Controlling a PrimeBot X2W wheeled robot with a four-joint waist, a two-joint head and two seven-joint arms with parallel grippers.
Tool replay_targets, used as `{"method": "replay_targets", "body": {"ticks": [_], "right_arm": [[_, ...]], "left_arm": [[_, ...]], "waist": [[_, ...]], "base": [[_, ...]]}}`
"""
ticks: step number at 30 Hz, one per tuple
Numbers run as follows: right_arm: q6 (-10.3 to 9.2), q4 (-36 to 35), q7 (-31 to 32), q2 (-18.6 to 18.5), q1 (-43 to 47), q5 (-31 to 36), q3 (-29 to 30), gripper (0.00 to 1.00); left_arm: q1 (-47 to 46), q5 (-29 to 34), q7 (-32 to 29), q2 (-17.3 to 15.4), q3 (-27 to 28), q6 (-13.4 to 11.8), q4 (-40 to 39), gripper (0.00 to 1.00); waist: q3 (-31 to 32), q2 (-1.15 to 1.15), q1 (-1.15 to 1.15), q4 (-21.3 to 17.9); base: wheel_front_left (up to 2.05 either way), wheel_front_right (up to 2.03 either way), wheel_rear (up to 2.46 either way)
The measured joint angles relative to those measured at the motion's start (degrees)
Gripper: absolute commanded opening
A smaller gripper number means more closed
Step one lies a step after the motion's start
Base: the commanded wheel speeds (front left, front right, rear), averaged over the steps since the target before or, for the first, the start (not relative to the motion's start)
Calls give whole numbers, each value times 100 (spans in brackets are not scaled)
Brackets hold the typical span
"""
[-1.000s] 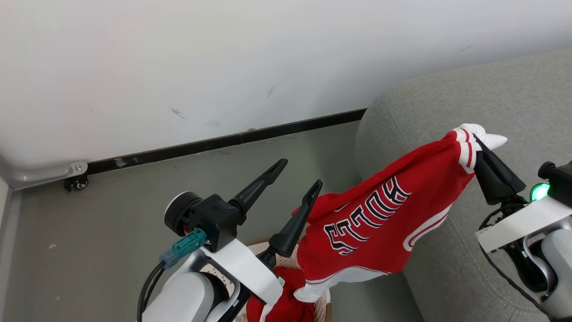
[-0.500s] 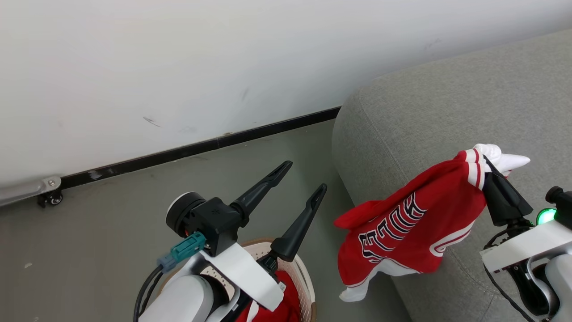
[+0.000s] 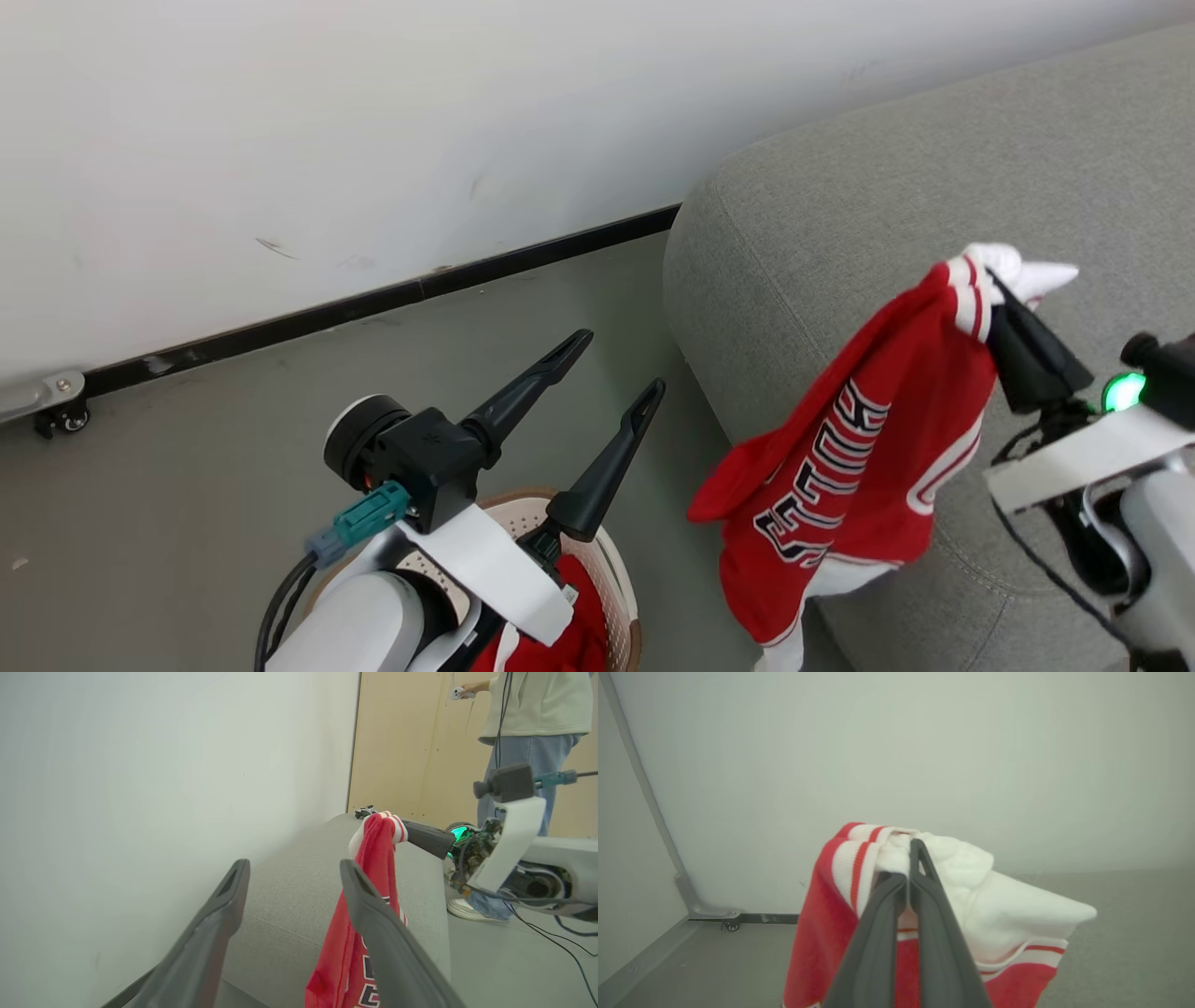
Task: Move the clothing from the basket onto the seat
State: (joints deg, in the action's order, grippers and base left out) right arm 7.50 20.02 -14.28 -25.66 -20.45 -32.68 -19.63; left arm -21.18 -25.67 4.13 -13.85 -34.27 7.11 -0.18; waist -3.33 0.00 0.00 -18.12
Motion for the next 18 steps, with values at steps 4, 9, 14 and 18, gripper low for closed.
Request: {"method": "replay_targets", "body": {"ticks": [4,9,14,18], "right_arm": [[0,18,65,-137,-592,-62,79,0],[0,58,279,-309,-1251,-111,240,0],[0,154,494,-535,-1801,-116,383,0],[0,325,724,-727,-2379,-203,630,0]], "left_arm": [[1,0,-18,-41,54,-4,-55,100],[2,0,-66,-109,136,-31,-112,100],[2,1,-93,-176,177,-64,-171,100],[2,5,-145,-212,220,-104,-213,100]], "waist": [[-79,0,0,-20],[-187,0,0,-28],[-279,0,0,-27],[-380,0,0,-24]], "base": [[0,0,0],[0,0,0],[0,0,0],[0,0,0]]}}
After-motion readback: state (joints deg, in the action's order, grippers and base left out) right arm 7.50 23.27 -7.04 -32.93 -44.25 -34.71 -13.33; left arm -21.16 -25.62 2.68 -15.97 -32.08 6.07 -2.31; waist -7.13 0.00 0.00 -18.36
